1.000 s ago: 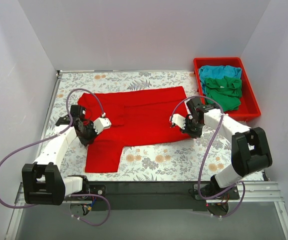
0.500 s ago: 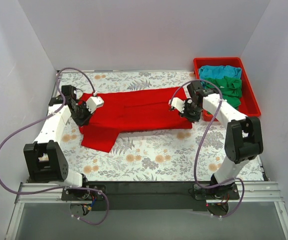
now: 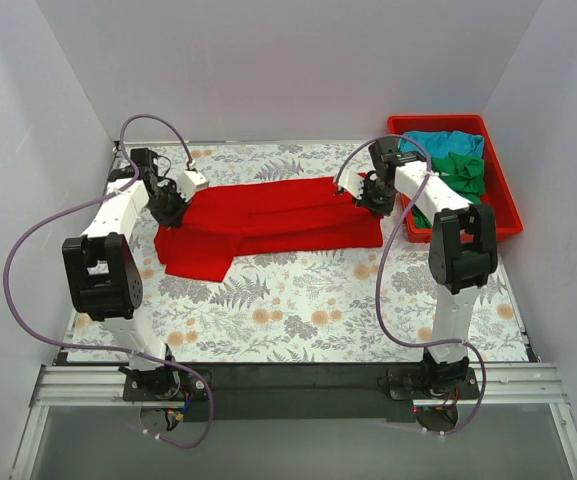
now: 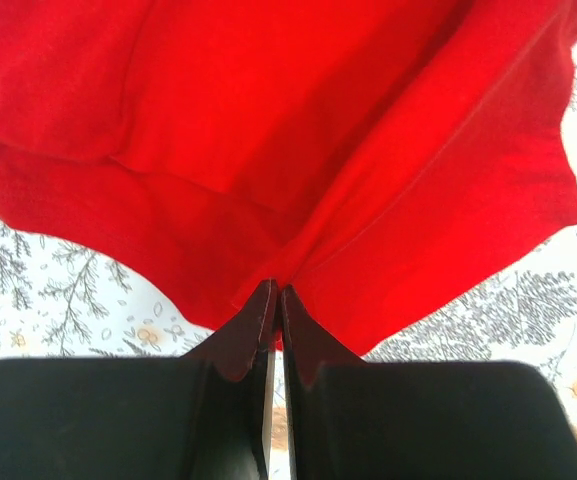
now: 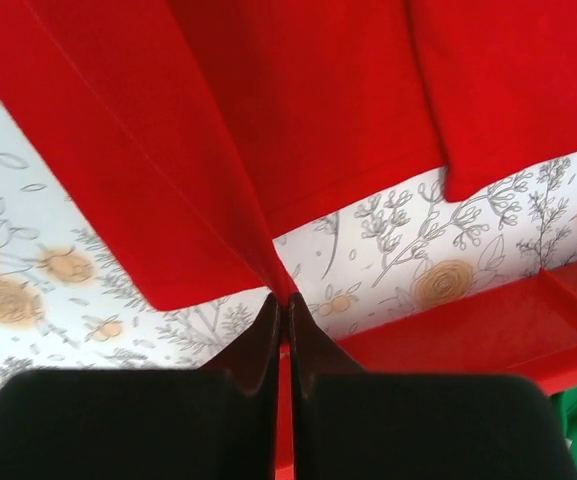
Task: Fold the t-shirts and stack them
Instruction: Fold the tshirt
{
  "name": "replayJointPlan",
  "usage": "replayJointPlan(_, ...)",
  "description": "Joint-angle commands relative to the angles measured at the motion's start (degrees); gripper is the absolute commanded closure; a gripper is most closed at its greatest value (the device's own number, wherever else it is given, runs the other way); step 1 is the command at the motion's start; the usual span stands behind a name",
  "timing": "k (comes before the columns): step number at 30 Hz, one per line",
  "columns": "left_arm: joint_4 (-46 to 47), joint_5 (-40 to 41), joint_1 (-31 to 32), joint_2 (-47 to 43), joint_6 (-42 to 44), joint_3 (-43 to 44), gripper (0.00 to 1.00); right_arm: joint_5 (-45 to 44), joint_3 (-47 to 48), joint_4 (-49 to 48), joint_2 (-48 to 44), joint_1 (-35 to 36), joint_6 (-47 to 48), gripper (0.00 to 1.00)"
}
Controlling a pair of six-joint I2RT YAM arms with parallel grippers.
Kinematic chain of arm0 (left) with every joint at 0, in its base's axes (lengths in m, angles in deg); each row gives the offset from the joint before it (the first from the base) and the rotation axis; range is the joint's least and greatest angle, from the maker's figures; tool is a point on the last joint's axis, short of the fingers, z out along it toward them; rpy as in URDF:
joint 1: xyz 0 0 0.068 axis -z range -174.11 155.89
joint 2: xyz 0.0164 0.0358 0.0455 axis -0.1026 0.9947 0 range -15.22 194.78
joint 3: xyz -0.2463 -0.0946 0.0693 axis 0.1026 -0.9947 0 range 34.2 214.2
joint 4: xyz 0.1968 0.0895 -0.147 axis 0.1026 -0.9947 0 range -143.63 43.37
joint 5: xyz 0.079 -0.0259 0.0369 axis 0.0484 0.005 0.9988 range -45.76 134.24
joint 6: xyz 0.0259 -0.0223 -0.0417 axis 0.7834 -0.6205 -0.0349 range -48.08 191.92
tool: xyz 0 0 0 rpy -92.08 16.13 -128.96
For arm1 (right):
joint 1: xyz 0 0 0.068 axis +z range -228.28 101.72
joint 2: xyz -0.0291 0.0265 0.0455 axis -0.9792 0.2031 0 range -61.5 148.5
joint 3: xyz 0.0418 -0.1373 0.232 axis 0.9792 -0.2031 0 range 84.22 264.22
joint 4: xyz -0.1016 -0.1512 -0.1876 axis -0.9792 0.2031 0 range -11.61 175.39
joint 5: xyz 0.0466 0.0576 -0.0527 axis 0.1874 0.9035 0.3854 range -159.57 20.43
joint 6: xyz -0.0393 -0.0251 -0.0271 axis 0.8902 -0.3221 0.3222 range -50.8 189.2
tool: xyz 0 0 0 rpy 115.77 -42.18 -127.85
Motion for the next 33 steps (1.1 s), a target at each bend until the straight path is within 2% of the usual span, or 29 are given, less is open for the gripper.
replayJointPlan(1,2.38,0.23,-0.58,1.94,-0.7,4.19,1.0,-1.78,4.74,2.02,3.3,-0.96,3.96,0.99)
replayJointPlan(8,3.18,1.11,-0.58,7.75,-1.05,8.5,1.0,-2.83,10.1,1.85,9.29,-0.96,3.79,0.99)
replayJointPlan(23,6.43,2.7,-0.58,14.6,-3.94,10.0,1.0,-5.55,16.34,1.76,16.14,-0.96,1.51,0.99)
replayJointPlan(25,7.04,3.31,-0.84,15.48,-6.83,10.61,0.97,-5.82,17.66,1.76,16.94,-0.87,-0.24,0.88)
replayJointPlan(26,6.96,3.05,-1.02,15.75,-8.07,11.49,0.87,-5.82,19.32,1.76,17.03,-0.96,-1.3,0.8)
replayJointPlan(27,6.35,2.53,-1.72,16.01,-9.12,12.54,0.83,-5.82,20.12,1.94,17.11,-1.22,-2.44,0.62)
replayJointPlan(28,4.26,0.43,-2.33,16.1,-12.09,14.9,0.8,-5.82,20.82,2.02,16.51,-1.49,-5.06,0.56)
replayJointPlan(29,3.28,-0.46,-2.95,16.01,-13.6,15.79,0.72,-5.39,21.18,2.37,15.72,-1.66,-6.22,0.53)
replayJointPlan(30,2.48,-1.77,-4.87,15.67,-15.18,16.41,0.69,-4.6,21.1,2.81,14.84,-1.84,-7.28,0.51)
replayJointPlan(33,-1.82,-6.61,-8.3,13.21,-19.41,16.16,0.64,-1.18,17.69,4.65,10.62,-2.28,-12.46,0.48)
